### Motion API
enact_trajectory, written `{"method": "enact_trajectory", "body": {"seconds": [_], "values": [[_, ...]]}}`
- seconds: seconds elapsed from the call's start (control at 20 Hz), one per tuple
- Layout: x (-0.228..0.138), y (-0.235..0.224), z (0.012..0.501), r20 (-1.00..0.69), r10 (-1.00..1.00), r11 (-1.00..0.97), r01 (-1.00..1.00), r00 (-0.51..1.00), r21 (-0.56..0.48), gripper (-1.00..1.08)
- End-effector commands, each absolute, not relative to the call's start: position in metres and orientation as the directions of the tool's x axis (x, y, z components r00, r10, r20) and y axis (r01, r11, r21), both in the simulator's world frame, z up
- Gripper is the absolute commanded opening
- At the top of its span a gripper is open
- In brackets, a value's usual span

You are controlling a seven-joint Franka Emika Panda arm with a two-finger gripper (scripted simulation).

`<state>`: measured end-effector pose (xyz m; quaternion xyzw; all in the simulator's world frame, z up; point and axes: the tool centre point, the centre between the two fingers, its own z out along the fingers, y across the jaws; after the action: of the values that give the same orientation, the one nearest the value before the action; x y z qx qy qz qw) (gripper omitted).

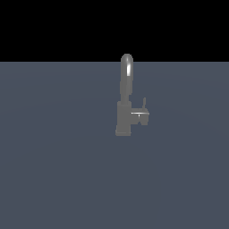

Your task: Turn on the faucet by rotating a designated handle.

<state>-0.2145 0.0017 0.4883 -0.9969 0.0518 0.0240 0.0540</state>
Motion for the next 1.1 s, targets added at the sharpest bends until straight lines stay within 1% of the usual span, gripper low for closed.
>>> {"method": "enact_trajectory", "body": {"seconds": [0.0,0.5,1.05], "values": [[-0.203,0.0,0.486,-0.083,-0.126,-0.982,-0.136,0.989,-0.128,-1.0],[-0.146,-0.013,0.472,-0.235,-0.235,-0.929,-0.289,0.943,-0.231,-1.0],[-0.086,-0.035,0.444,-0.419,-0.323,-0.825,-0.469,0.849,-0.315,-1.0]]}}
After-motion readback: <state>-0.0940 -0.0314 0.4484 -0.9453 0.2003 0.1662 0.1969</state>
